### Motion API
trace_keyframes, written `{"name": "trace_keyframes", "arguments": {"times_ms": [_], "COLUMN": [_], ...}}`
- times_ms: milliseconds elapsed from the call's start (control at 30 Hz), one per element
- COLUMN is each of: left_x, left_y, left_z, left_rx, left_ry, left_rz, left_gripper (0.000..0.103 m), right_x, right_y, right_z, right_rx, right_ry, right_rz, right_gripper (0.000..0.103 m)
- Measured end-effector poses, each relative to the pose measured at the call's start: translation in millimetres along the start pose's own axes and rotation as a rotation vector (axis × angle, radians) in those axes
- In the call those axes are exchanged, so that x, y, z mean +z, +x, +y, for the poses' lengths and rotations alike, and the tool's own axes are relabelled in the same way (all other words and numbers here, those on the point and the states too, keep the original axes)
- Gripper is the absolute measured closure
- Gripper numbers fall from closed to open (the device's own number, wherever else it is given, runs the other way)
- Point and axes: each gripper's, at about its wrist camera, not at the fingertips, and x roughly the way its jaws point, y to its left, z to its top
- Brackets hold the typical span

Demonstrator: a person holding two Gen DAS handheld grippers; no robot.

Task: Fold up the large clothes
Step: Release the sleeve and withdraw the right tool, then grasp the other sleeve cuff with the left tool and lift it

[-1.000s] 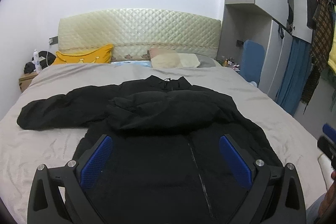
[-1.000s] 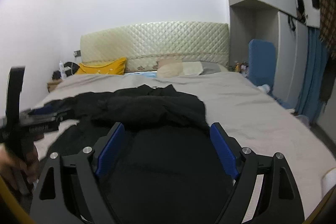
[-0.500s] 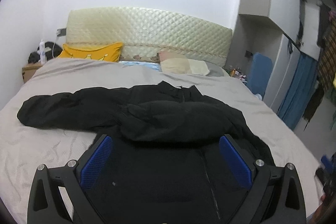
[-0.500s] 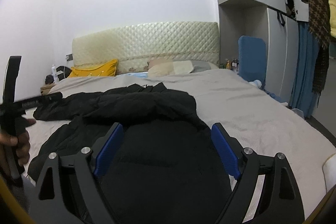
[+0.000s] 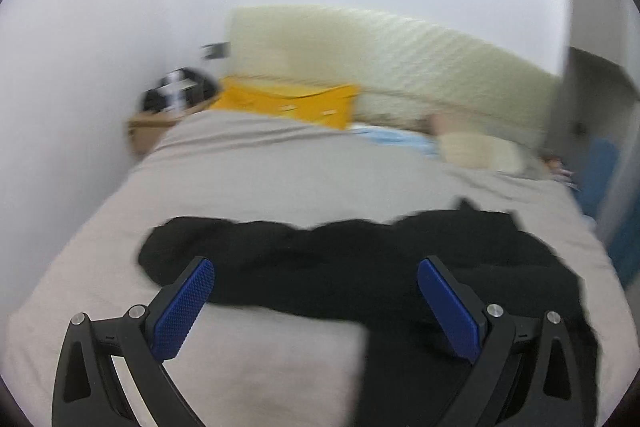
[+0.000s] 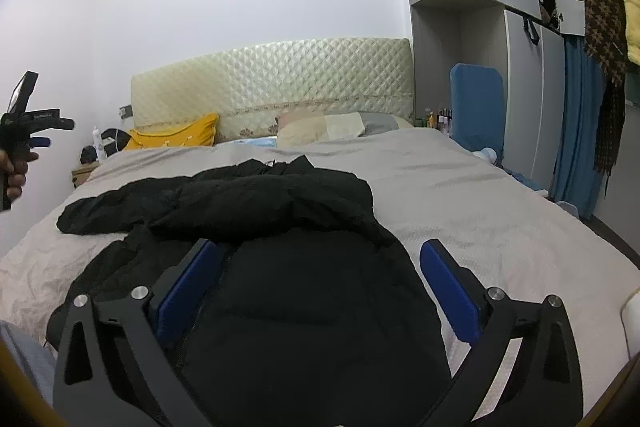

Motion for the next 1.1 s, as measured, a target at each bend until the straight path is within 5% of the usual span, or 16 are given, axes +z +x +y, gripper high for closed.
{"name": "trace_keyframes", "arguments": {"times_ms": [167,567,767,967,1033,1100], "left_x": [-14,-98,-127,-119,-113,-109], "left_y": [68,218,255,273,281,289], "left_z": [80,198,235,251,255,262], "left_rx": [-0.017,-0.105,-0.142,-0.131,-0.123,-0.119], "left_ry": [-0.212,-0.494,-0.596,-0.597,-0.606,-0.640], "left_rz": [0.107,0.294,0.284,0.164,0.150,0.153], "left_gripper": [0.000,0.001,0.002,0.002,0.012,0.047], "right_x": [-6,-7,-13,-20,-20,-20], "right_y": [14,77,99,115,118,120], "right_z": [6,43,64,62,60,59], "right_rx": [-0.015,-0.037,-0.029,-0.044,-0.054,-0.060], "right_ry": [-0.029,-0.013,-0.037,-0.031,-0.027,-0.021], "right_rz": [0.047,0.206,0.249,0.299,0.303,0.305], "right_gripper": [0.001,0.001,0.001,0.001,0.001,0.001]}}
